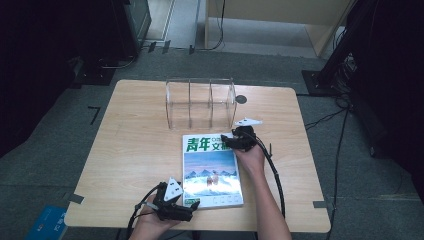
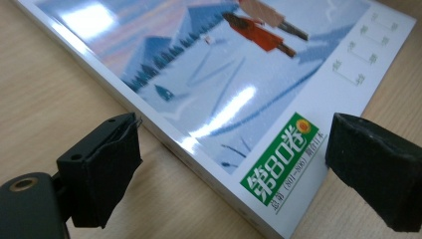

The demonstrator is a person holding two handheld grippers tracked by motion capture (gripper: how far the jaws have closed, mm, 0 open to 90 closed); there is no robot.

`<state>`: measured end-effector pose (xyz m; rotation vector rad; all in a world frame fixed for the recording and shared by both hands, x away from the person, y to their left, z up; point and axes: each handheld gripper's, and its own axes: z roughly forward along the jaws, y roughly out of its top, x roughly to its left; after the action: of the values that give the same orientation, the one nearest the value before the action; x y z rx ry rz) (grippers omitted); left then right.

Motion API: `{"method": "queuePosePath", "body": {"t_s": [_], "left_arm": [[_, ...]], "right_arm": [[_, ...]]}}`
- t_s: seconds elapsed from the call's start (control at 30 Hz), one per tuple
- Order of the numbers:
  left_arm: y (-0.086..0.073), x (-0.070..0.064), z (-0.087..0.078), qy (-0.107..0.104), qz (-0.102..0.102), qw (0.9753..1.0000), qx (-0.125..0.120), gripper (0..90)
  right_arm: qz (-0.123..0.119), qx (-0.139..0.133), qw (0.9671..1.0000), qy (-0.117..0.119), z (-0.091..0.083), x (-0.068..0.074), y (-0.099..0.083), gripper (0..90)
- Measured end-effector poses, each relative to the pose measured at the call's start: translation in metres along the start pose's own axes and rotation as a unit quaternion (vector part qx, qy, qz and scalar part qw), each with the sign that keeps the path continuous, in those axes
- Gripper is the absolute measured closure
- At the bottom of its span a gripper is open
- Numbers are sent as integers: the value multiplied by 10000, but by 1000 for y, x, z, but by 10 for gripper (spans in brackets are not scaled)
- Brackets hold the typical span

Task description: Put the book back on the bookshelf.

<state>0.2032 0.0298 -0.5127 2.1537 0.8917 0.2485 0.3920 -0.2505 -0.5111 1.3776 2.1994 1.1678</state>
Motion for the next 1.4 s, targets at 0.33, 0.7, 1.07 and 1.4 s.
{"method": "queuePosePath", "body": {"t_s": [0.33,0.7,1.07,1.4], "left_arm": [[-5,-10,8,199,439,9985,273,16],[-4,-9,8,190,453,9984,281,12],[-4,-9,9,196,453,9984,280,13],[-4,-9,9,255,408,9984,287,10]], "right_arm": [[273,-96,9992,283,5,-8,-1,405],[310,-179,9990,253,-7,-5,-1,539],[548,-44,9976,428,-4,-15,-7,516],[334,93,9969,710,-13,-7,-6,618]]}}
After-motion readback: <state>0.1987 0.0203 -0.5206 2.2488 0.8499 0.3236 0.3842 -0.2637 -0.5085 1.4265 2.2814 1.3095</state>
